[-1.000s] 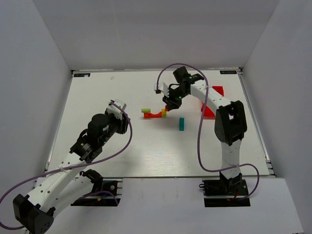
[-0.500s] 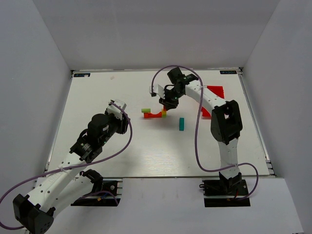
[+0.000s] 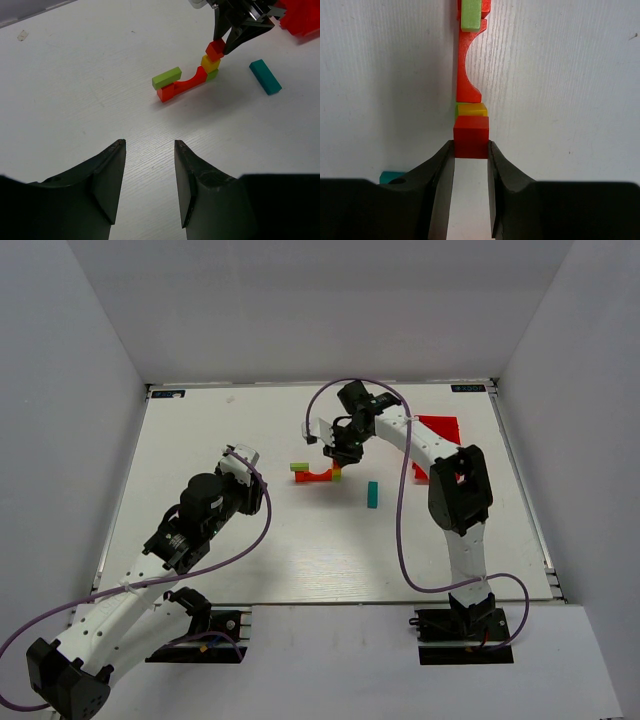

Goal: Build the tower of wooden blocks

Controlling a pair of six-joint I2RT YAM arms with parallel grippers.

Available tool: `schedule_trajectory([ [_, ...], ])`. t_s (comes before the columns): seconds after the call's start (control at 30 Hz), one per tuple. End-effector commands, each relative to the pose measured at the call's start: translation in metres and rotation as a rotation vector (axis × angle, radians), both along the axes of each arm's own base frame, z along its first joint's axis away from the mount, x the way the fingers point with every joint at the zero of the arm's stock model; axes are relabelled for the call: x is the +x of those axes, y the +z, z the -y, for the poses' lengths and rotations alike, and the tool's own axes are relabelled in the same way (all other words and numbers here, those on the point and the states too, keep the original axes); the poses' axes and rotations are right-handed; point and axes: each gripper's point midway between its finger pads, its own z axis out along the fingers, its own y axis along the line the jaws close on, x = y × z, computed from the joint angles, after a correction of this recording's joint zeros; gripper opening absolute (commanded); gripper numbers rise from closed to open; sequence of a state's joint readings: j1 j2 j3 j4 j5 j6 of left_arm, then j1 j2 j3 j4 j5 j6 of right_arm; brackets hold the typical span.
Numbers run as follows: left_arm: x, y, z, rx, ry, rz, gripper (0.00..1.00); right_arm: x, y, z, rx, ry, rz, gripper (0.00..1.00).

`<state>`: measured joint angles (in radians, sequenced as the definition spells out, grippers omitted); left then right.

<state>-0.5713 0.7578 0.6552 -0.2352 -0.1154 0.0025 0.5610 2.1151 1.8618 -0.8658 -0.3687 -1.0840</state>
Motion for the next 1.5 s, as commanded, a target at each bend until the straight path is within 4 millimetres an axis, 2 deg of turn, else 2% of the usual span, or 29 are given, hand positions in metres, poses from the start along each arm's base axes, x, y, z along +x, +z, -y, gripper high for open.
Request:
schedule_trajectory([
  [0.0, -0.0006, 0.0049, 0.0015, -0.011, -0.010, 0.008, 0.54, 0.0030, 0.0101, -0.0046, 0.009, 0.040, 0.028, 0.07],
  [0.4, -0.0006, 0.0049, 0.0015, -0.011, -0.010, 0.008, 0.54, 0.0013, 0.0066, -0.0062, 0.001, 0.098, 0.020, 0.07],
  [0.97, -0.0006, 0.0049, 0.0015, -0.011, -0.010, 0.008, 0.54, -0.0019, 0.0049, -0.0113, 0.017, 0.093, -0.002, 0.09],
  [1.47, -0.0006, 0.0049, 0.0015, -0.011, -0.010, 0.008, 0.54, 0.0032, 0.0014, -0.0102, 0.011, 0.073, 0.004, 0.10],
])
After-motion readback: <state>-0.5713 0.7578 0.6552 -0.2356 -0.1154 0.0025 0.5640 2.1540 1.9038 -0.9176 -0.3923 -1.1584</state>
